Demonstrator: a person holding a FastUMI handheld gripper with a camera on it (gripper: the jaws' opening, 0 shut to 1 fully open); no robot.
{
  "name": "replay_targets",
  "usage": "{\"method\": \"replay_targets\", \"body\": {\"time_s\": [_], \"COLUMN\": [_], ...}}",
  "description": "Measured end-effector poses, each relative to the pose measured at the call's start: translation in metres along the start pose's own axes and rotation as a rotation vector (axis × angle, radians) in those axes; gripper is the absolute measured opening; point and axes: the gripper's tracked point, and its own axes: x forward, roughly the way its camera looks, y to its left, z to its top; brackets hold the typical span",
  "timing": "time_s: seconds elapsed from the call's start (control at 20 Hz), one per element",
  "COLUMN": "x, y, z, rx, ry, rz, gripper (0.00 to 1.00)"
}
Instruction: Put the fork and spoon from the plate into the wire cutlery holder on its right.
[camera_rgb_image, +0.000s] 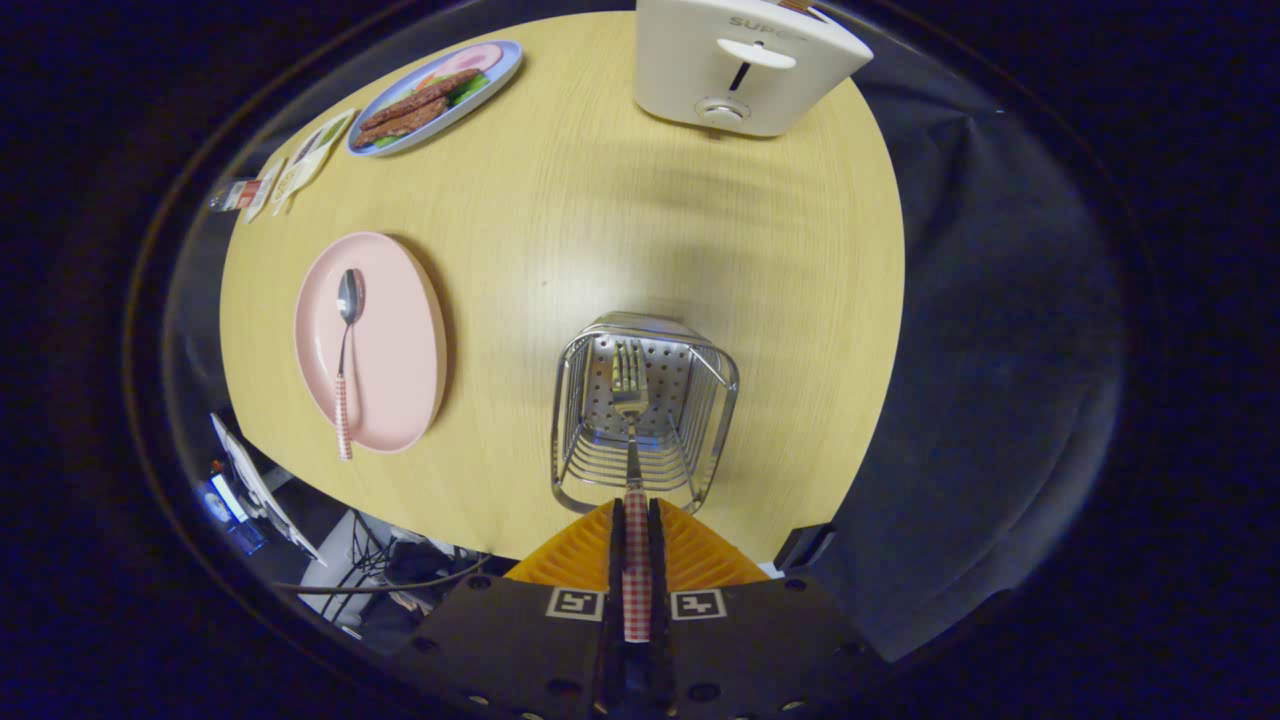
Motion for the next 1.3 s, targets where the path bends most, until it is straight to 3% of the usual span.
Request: {"method": "replay_targets", "body": {"time_s": [0.15, 0.35, 0.55, 0.7, 0.85, 1.05, 1.2, 1.3], "x": [-0.005, -0.024, -0.043, -0.060, -0.072, -0.080, -0.076, -0.066], "y": [0.003, 0.005, 0.031, 0.055, 0.076, 0.106, 0.123, 0.136], "z": [0.003, 0.001, -0.007, -0.008, -0.009, -0.009, -0.007, -0.008], "rx": [0.000, -0.019, -0.021, -0.012, -0.002, 0.048, 0.053, 0.035], "ry": [-0.053, -0.176, -0.304, -0.432, -0.583, -0.749, -0.865, -0.910], "rz": [-0.003, -0.033, 0.016, 0.059, 0.082, 0.140, 0.121, 0.090], "gripper": [0.12, 0.29, 0.39, 0.40, 0.64, 0.85, 0.96, 0.96]}}
